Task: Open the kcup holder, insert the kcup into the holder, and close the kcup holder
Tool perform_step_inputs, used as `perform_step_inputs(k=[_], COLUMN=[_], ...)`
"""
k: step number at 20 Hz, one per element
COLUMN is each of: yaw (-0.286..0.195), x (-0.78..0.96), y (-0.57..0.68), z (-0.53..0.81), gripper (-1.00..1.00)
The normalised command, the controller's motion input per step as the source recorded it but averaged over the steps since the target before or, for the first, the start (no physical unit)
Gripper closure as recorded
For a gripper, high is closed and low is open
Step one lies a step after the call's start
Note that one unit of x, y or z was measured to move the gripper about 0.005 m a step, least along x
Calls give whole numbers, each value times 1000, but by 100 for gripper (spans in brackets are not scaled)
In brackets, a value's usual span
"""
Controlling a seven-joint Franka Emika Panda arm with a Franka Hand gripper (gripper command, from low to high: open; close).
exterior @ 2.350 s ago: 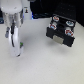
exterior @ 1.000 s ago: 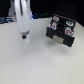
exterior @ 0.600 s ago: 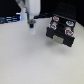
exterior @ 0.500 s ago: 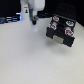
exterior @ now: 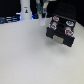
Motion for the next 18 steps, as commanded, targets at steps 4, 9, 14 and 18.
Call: perform_step_inputs(k=[4, 9, 14, 18], yaw=[26, 22, 21, 25], x=[61, 65, 99, 64], y=[613, 649, 652, 628], z=[298, 266, 183, 41], gripper=[100, 100, 100, 100])
